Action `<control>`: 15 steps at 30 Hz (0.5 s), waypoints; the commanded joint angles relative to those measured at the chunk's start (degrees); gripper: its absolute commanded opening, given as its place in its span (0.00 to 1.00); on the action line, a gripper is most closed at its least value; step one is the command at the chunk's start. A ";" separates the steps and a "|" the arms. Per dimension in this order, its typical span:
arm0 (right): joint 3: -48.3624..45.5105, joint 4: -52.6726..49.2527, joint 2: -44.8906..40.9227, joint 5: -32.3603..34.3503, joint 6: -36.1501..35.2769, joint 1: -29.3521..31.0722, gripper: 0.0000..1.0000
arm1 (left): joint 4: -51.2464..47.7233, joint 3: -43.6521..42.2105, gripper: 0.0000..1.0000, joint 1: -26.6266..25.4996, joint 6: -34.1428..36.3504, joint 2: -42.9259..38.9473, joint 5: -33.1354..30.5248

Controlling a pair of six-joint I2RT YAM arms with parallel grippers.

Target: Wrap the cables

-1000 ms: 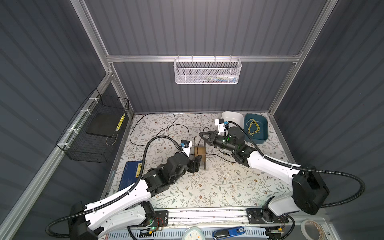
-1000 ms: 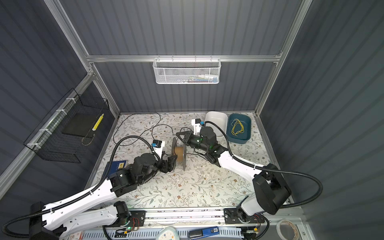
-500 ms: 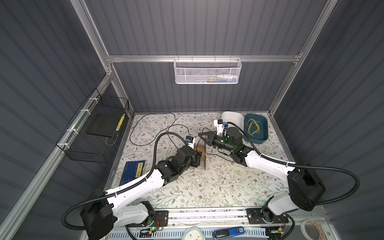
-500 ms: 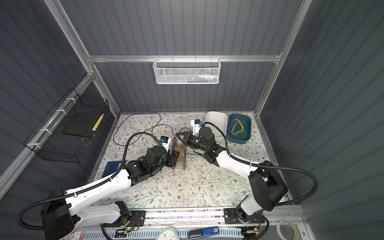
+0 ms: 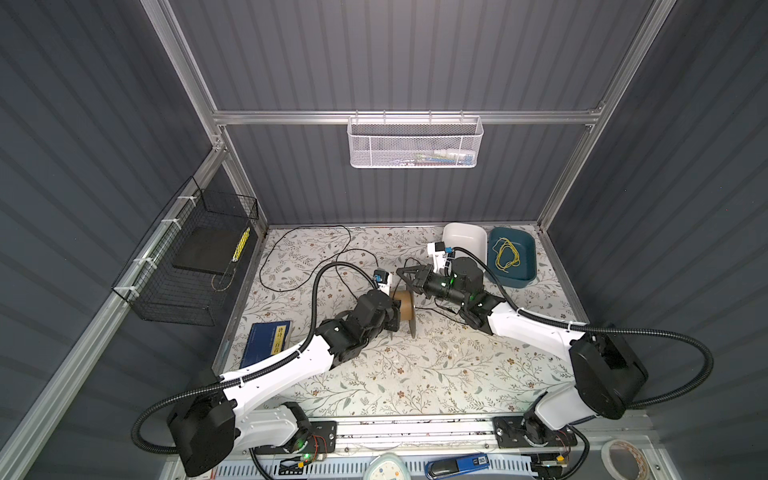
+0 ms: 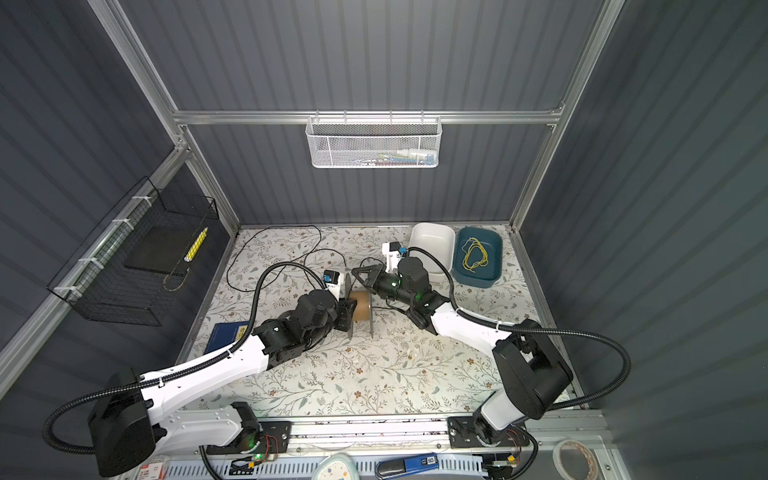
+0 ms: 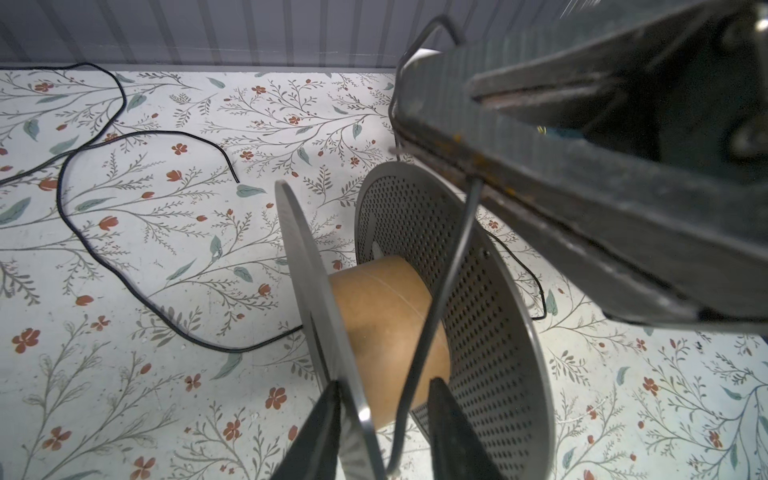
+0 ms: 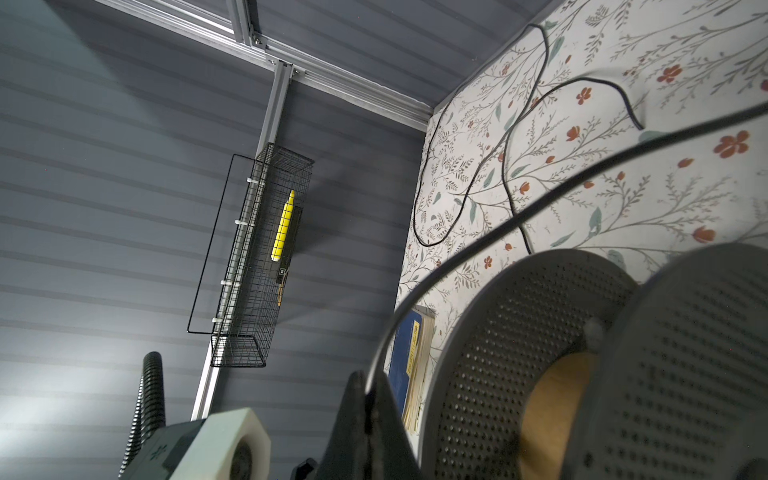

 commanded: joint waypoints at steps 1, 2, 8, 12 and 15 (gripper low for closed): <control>-0.77 2.47 0.76 0.29 0.09 0.17 0.00 | 0.40 -0.27 0.34 0.23 0.25 0.50 -1.51; -0.85 2.51 0.83 0.38 0.08 0.21 0.00 | 0.18 -0.29 0.32 0.27 0.36 0.71 -1.77; -1.80 3.33 0.93 0.64 0.51 0.17 0.00 | -1.59 -0.14 0.27 0.25 0.56 1.48 -2.08; -2.00 3.35 0.67 0.84 0.47 0.22 0.00 | -3.39 -0.44 0.22 0.27 0.47 1.00 -2.28; -2.04 3.51 0.76 0.91 0.61 0.19 0.00 | -4.63 -0.43 0.15 0.23 0.47 0.46 -2.42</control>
